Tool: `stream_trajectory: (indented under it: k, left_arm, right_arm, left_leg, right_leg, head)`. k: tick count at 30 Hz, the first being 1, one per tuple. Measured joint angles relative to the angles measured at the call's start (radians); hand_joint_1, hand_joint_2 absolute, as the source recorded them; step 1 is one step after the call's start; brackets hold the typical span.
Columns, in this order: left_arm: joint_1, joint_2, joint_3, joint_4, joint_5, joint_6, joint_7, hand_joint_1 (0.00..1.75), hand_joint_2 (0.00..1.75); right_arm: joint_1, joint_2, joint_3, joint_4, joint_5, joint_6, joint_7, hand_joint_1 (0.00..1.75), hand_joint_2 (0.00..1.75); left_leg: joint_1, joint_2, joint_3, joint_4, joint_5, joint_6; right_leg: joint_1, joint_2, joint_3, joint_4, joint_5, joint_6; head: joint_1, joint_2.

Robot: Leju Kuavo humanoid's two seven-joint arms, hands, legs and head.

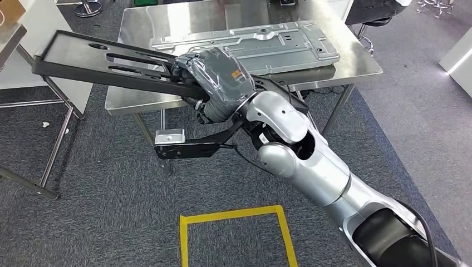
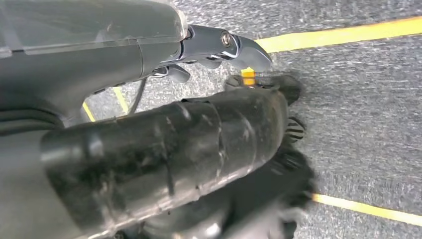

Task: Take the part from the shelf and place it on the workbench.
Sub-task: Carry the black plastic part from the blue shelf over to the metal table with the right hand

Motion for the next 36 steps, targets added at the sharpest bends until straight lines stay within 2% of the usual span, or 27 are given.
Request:
stream_trajectory:
  k: [1,2,3,4,5,7,9,11,12,13,14,16,17,18,21,22,23,25,26,27,29,30,31,32,33,35,36]
  left_arm:
    - [0.006,-0.003,0.000,0.001,-0.002,0.001,-0.007,0.00,0.00]
    - [0.012,-0.007,-0.001,0.003,-0.003,0.003,-0.013,0.00,0.00]
    - [0.017,-0.010,-0.001,0.005,-0.004,0.005,-0.018,0.00,0.00]
    - [0.022,-0.015,-0.002,0.009,-0.004,0.006,-0.021,0.00,0.00]
    - [0.024,-0.019,-0.002,0.014,-0.005,0.007,-0.023,0.00,0.00]
    - [0.024,-0.025,-0.002,0.020,-0.005,0.007,-0.027,0.00,0.00]
    - [0.021,-0.025,-0.003,0.020,-0.005,0.004,-0.031,0.00,0.00]
    - [0.022,-0.026,-0.004,0.022,-0.005,0.000,-0.035,0.00,0.00]
    - [0.024,-0.028,-0.004,0.024,-0.005,-0.001,-0.037,0.00,0.00]
    - [0.026,-0.029,-0.004,0.027,-0.005,-0.002,-0.038,0.00,0.00]
    - [0.028,-0.031,-0.004,0.030,-0.005,-0.002,-0.039,0.00,0.00]
    - [0.031,-0.034,-0.004,0.035,-0.004,-0.003,-0.040,0.00,0.00]
    - [0.033,-0.036,-0.004,0.036,-0.003,-0.003,-0.041,0.00,0.00]
    - [0.034,-0.037,-0.004,0.038,-0.002,-0.003,-0.042,0.00,0.00]
    - [0.031,-0.038,-0.004,0.045,0.005,0.004,-0.044,0.00,0.00]
    - [0.027,-0.036,-0.004,0.047,0.008,0.007,-0.043,0.00,0.00]
    - [0.023,-0.033,-0.004,0.048,0.012,0.010,-0.042,0.00,0.00]
    - [0.017,-0.021,-0.003,0.049,0.022,0.013,-0.034,0.00,0.00]
    - [0.013,-0.016,-0.002,0.050,0.026,0.014,-0.028,0.00,0.00]
    - [0.008,-0.011,-0.001,0.050,0.030,0.014,-0.022,0.00,0.00]
    - [-0.001,-0.006,-0.001,0.050,0.035,0.013,-0.014,0.00,0.00]
    - [-0.005,-0.006,-0.001,0.050,0.037,0.013,-0.012,0.00,0.00]
    - [-0.006,-0.005,-0.001,0.050,0.038,0.014,-0.011,0.00,0.00]
    - [-0.006,-0.005,-0.001,0.050,0.039,0.014,-0.010,0.00,0.00]
    - [-0.005,-0.005,-0.001,0.050,0.039,0.014,-0.009,0.00,0.00]
    - [-0.001,0.001,-0.001,0.050,0.039,0.016,-0.009,0.00,0.00]
    - [-0.001,0.006,-0.001,0.051,0.040,0.016,-0.010,0.00,0.00]
  right_arm:
    - [-0.002,-0.013,0.001,-0.001,0.009,0.007,0.007,1.69,1.75]
    - [-0.005,-0.026,0.002,-0.001,0.016,0.013,0.012,1.69,1.75]
    - [-0.008,-0.038,0.003,-0.002,0.020,0.018,0.016,1.69,1.75]
    - [-0.010,-0.050,0.003,-0.002,0.024,0.022,0.019,1.69,1.75]
    - [-0.013,-0.058,0.003,-0.003,0.026,0.025,0.021,1.69,1.75]
    - [-0.017,-0.071,0.004,-0.007,0.031,0.028,0.025,1.69,1.75]
    - [-0.031,-0.079,0.003,-0.013,0.034,0.029,0.030,1.69,1.75]
    - [-0.044,-0.091,0.002,-0.017,0.038,0.028,0.031,1.69,1.75]
    - [-0.043,-0.098,0.003,-0.016,0.040,0.028,0.030,1.69,1.75]
    - [-0.037,-0.106,0.003,-0.014,0.041,0.030,0.029,1.69,1.75]
    - [-0.029,-0.112,0.004,-0.012,0.042,0.033,0.029,1.69,1.75]
    - [-0.020,-0.121,0.004,-0.007,0.045,0.040,0.033,1.69,1.75]
    - [-0.020,-0.125,0.004,-0.004,0.048,0.041,0.035,1.69,1.75]
    - [-0.021,-0.129,0.004,0.000,0.053,0.042,0.038,1.69,1.75]
    - [-0.020,-0.133,0.011,0.023,0.075,0.046,0.048,1.69,1.75]
    - [-0.020,-0.132,0.015,0.030,0.081,0.048,0.053,1.69,1.75]
    - [-0.024,-0.127,0.019,0.032,0.086,0.050,0.058,1.69,1.75]
    - [-0.041,-0.102,0.021,0.032,0.100,0.052,0.074,1.69,1.75]
    - [-0.053,-0.086,0.021,0.033,0.108,0.051,0.082,1.69,1.75]
    - [-0.062,-0.071,0.022,0.035,0.114,0.051,0.089,1.69,1.75]
    - [-0.070,-0.053,0.024,0.043,0.120,0.050,0.095,1.69,1.75]
    - [-0.070,-0.048,0.026,0.048,0.120,0.050,0.097,1.69,1.75]
    - [-0.068,-0.045,0.028,0.054,0.120,0.050,0.099,1.69,1.75]
    - [-0.067,-0.044,0.030,0.060,0.120,0.050,0.100,1.69,1.75]
    - [-0.067,-0.042,0.031,0.065,0.120,0.049,0.100,1.69,1.75]
    - [-0.068,-0.040,0.034,0.073,0.121,0.047,0.100,1.69,1.75]
    - [-0.067,-0.039,0.035,0.076,0.122,0.046,0.100,1.69,1.75]
  left_leg:
    - [0.002,0.000,-0.028,-0.005,0.043,-0.003]
    - [0.005,0.001,-0.038,-0.050,0.108,-0.006]
    - [0.007,0.003,-0.035,-0.108,0.174,-0.008]
    - [0.005,0.004,-0.027,-0.149,0.222,-0.008]
    - [0.003,0.006,-0.016,-0.180,0.245,-0.005]
    - [-0.005,0.007,0.014,-0.199,0.208,0.010]
    - [-0.005,0.007,0.058,-0.242,0.147,0.032]
    - [0.000,0.003,0.112,-0.282,0.111,0.050]
    - [0.003,0.000,0.144,-0.302,0.101,0.055]
    - [0.004,-0.004,0.179,-0.324,0.091,0.058]
    - [0.005,-0.010,0.215,-0.347,0.081,0.059]
    - [0.005,-0.023,0.296,-0.396,0.061,0.057]
    - [0.005,-0.029,0.335,-0.419,0.050,0.055]
    - [0.004,-0.033,0.378,-0.440,0.038,0.051]
    - [-0.006,-0.043,0.473,-0.463,-0.020,0.039]
    - [-0.012,-0.045,0.496,-0.462,-0.045,0.038]
    - [-0.018,-0.046,0.508,-0.441,-0.058,0.038]
    - [-0.019,-0.037,0.503,-0.381,-0.066,0.039]
    - [-0.016,-0.029,0.476,-0.328,-0.072,0.032]
    - [-0.014,-0.020,0.443,-0.275,-0.096,0.024]
    - [-0.013,-0.007,0.348,-0.154,-0.172,0.010]
    - [-0.015,-0.005,0.302,-0.107,-0.202,0.011]
    - [-0.018,-0.003,0.266,-0.084,-0.213,0.016]
    - [-0.023,-0.002,0.243,-0.092,-0.195,0.028]
    - [-0.031,-0.001,0.233,-0.129,-0.149,0.048]
    - [-0.041,0.004,0.232,-0.231,-0.032,0.108]
    - [-0.047,0.006,0.236,-0.274,0.007,0.120]
  right_leg:
    - [-0.002,0.000,0.028,-0.004,-0.020,0.003]
    - [-0.004,0.001,0.058,-0.006,-0.041,0.008]
    - [-0.008,0.001,0.088,-0.009,-0.064,0.013]
    - [-0.010,0.003,0.111,-0.014,-0.084,0.020]
    - [-0.010,0.005,0.129,-0.020,-0.098,0.028]
    - [-0.009,0.007,0.152,-0.035,-0.110,0.041]
    - [-0.010,0.007,0.143,0.005,-0.089,0.051]
    - [-0.011,0.006,0.070,0.138,-0.041,0.063]
    - [-0.012,0.005,0.021,0.211,-0.035,0.068]
    - [-0.013,0.004,-0.027,0.267,-0.052,0.072]
    - [-0.013,0.004,-0.069,0.299,-0.088,0.073]
    - [-0.013,0.004,-0.147,0.295,-0.164,0.067]
    - [-0.011,0.004,-0.178,0.266,-0.172,0.062]
    - [-0.007,0.004,-0.205,0.213,-0.134,0.054]
    - [0.008,0.004,-0.250,0.009,0.192,0.028]
    - [0.010,0.007,-0.252,-0.012,0.256,0.023]
    - [0.009,0.012,-0.253,-0.005,0.259,0.020]
    - [0.007,0.022,-0.247,0.031,0.231,0.010]
    - [0.007,0.026,-0.246,0.037,0.220,0.004]
    - [0.009,0.029,-0.245,0.041,0.215,-0.002]
    - [0.016,0.034,-0.243,0.044,0.208,-0.013]
    - [0.021,0.034,-0.239,0.045,0.204,-0.017]
    - [0.028,0.034,-0.234,0.046,0.198,-0.023]
    - [0.037,0.034,-0.226,0.047,0.192,-0.028]
    - [0.048,0.034,-0.218,0.047,0.187,-0.033]
    - [0.061,0.032,-0.207,0.047,0.180,-0.042]
    - [0.060,0.031,-0.205,0.043,0.182,-0.041]
  head:
    - [0.000,0.000]
    - [0.000,0.000]
    - [0.001,0.000]
    - [-0.001,0.000]
    - [-0.003,0.000]
    - [-0.005,0.000]
    - [-0.003,0.000]
    - [-0.001,0.000]
    - [0.000,0.000]
    - [0.000,0.000]
    - [0.001,0.000]
    - [0.001,0.000]
    - [0.002,0.000]
    - [0.002,0.000]
    - [0.002,0.000]
    - [0.001,0.000]
    - [0.000,0.000]
    - [-0.001,0.000]
    - [-0.003,0.000]
    - [-0.004,0.000]
    - [-0.007,0.000]
    - [-0.007,0.000]
    - [-0.007,0.000]
    - [-0.007,0.000]
    - [-0.007,0.000]
    - [-0.002,0.000]
    - [0.002,0.000]
